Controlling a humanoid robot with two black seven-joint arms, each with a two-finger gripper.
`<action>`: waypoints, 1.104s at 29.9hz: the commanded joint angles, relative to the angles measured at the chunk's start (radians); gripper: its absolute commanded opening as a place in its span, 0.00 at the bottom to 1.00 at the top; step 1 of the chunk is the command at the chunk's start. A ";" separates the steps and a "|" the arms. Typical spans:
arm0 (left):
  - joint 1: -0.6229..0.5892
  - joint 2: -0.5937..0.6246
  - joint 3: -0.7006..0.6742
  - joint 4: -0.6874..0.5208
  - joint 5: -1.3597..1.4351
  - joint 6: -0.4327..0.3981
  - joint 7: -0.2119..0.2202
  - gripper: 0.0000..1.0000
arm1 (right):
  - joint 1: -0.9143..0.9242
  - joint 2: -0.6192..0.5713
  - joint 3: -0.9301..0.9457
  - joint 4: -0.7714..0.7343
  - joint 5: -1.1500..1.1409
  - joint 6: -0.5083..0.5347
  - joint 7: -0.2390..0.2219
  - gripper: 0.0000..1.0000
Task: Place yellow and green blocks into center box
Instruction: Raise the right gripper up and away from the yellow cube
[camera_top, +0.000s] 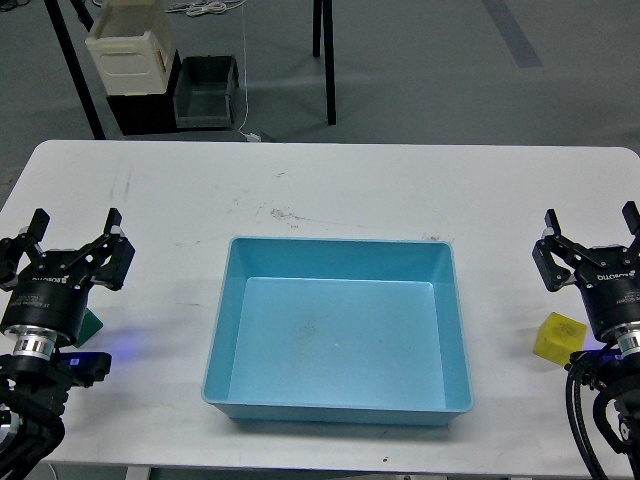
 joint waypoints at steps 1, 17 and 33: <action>0.001 0.001 0.000 0.000 0.000 0.003 -0.001 1.00 | 0.000 0.000 -0.008 -0.002 0.000 0.004 0.000 1.00; 0.001 -0.001 0.002 0.002 0.000 0.001 -0.021 1.00 | 0.049 -0.207 0.013 -0.039 -0.220 0.065 0.004 1.00; 0.001 -0.002 -0.001 0.009 0.000 0.003 -0.024 1.00 | 0.558 -0.751 -0.281 -0.080 -1.238 0.067 0.013 0.99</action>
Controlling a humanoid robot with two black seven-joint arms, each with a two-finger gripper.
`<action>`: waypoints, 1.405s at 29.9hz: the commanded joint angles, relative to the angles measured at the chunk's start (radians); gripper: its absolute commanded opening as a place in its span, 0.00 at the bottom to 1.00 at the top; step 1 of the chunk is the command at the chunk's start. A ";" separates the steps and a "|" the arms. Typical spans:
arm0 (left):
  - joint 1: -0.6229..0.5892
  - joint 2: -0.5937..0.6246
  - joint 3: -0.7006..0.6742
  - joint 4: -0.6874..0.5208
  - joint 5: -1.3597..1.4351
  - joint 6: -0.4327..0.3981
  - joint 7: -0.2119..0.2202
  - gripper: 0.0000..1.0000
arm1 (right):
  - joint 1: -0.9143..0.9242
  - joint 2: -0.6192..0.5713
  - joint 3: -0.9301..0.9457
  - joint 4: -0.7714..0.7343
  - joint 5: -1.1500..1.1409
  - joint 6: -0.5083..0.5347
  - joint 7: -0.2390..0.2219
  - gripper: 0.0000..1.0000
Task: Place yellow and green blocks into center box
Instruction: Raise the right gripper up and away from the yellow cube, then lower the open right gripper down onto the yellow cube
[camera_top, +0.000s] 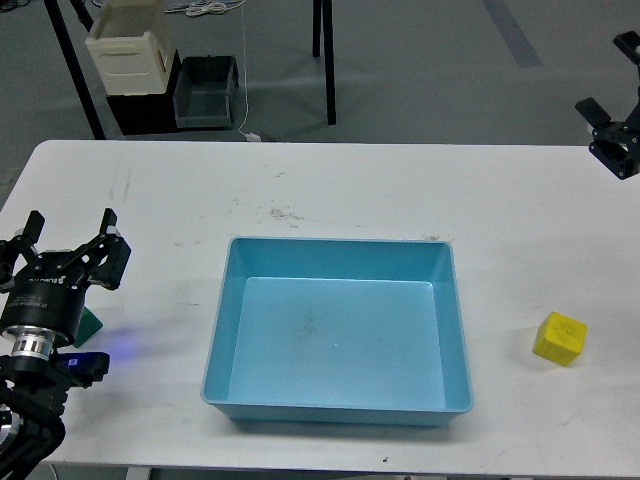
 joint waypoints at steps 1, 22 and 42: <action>-0.002 -0.002 -0.002 0.007 0.000 0.000 0.000 1.00 | 0.154 -0.181 -0.194 -0.003 -0.202 0.005 0.026 0.99; -0.008 -0.032 -0.009 0.008 -0.001 0.000 0.000 1.00 | 1.019 -0.666 -1.210 0.180 -1.020 0.177 0.481 1.00; -0.011 -0.040 -0.022 0.025 -0.001 0.000 0.000 1.00 | 0.907 -0.727 -1.482 0.173 -1.083 0.179 0.481 1.00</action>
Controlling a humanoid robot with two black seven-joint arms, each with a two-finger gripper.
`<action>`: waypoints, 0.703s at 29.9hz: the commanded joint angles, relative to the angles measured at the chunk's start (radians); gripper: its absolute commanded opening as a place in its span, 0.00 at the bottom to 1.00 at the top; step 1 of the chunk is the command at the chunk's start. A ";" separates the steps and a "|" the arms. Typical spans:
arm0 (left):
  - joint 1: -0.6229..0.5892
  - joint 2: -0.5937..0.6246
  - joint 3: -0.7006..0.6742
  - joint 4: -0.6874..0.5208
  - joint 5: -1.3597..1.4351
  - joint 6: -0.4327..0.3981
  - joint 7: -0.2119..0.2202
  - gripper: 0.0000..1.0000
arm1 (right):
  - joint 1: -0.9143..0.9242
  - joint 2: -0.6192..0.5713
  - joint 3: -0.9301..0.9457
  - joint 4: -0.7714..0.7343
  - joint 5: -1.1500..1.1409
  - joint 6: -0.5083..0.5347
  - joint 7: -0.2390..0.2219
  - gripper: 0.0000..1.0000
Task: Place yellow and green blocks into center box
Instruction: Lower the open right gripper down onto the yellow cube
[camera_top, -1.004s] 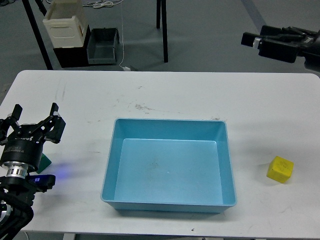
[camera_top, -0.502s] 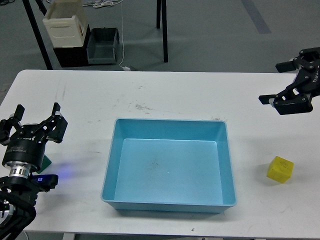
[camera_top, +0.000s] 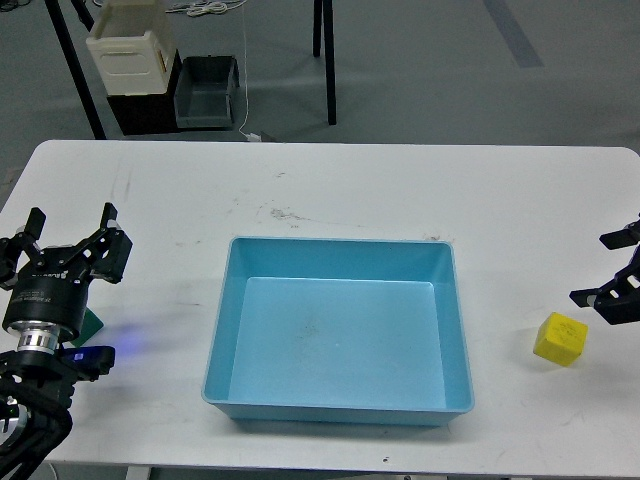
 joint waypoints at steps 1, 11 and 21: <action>0.000 -0.001 0.001 0.003 0.000 0.000 0.000 1.00 | -0.048 0.010 -0.002 -0.005 -0.019 0.002 0.000 1.00; 0.000 -0.020 0.001 0.023 0.000 0.000 0.000 1.00 | -0.078 0.103 -0.005 -0.104 -0.029 0.031 0.000 1.00; 0.001 -0.020 -0.001 0.032 0.000 -0.002 0.000 1.00 | -0.158 0.223 -0.007 -0.213 -0.036 0.031 0.000 1.00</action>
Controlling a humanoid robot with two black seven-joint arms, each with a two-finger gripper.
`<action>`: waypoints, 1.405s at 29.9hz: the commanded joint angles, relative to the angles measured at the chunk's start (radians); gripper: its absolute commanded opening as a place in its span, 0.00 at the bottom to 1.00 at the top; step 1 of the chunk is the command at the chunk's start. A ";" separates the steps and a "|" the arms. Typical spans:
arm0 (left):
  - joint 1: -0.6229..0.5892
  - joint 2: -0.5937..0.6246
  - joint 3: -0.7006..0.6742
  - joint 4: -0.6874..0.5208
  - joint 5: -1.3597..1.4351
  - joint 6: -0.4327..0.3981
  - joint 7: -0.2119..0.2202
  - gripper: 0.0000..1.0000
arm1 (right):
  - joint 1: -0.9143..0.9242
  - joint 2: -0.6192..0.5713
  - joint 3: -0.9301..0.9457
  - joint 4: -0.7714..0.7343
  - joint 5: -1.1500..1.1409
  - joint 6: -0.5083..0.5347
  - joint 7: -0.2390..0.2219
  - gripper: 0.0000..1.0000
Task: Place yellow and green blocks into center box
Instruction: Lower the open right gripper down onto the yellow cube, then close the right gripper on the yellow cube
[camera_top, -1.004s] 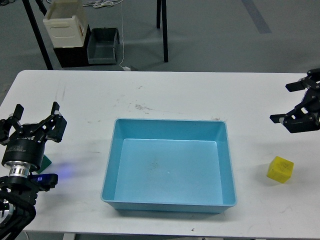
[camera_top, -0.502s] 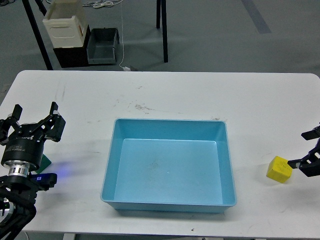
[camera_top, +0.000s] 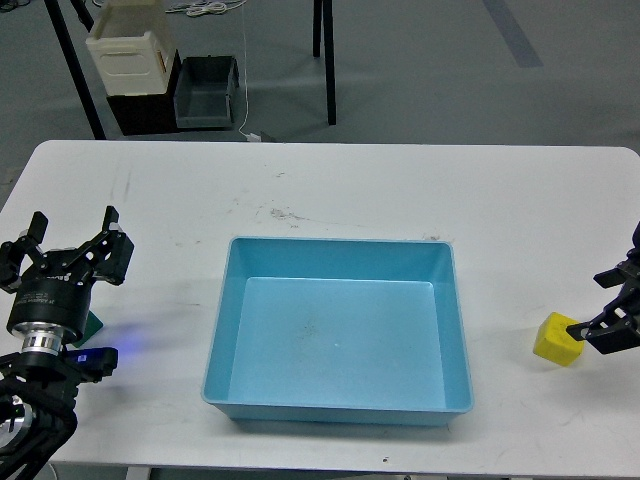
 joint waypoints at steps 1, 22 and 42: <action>0.000 0.000 -0.001 0.004 0.000 -0.001 0.000 1.00 | -0.026 0.042 -0.003 -0.036 -0.012 0.000 0.000 1.00; 0.002 0.000 -0.006 0.012 0.000 -0.002 -0.001 1.00 | -0.026 0.158 -0.064 -0.122 -0.081 0.000 0.000 0.99; 0.000 -0.002 -0.006 0.040 -0.002 -0.006 -0.014 1.00 | -0.025 0.195 -0.065 -0.157 -0.134 0.000 0.000 0.45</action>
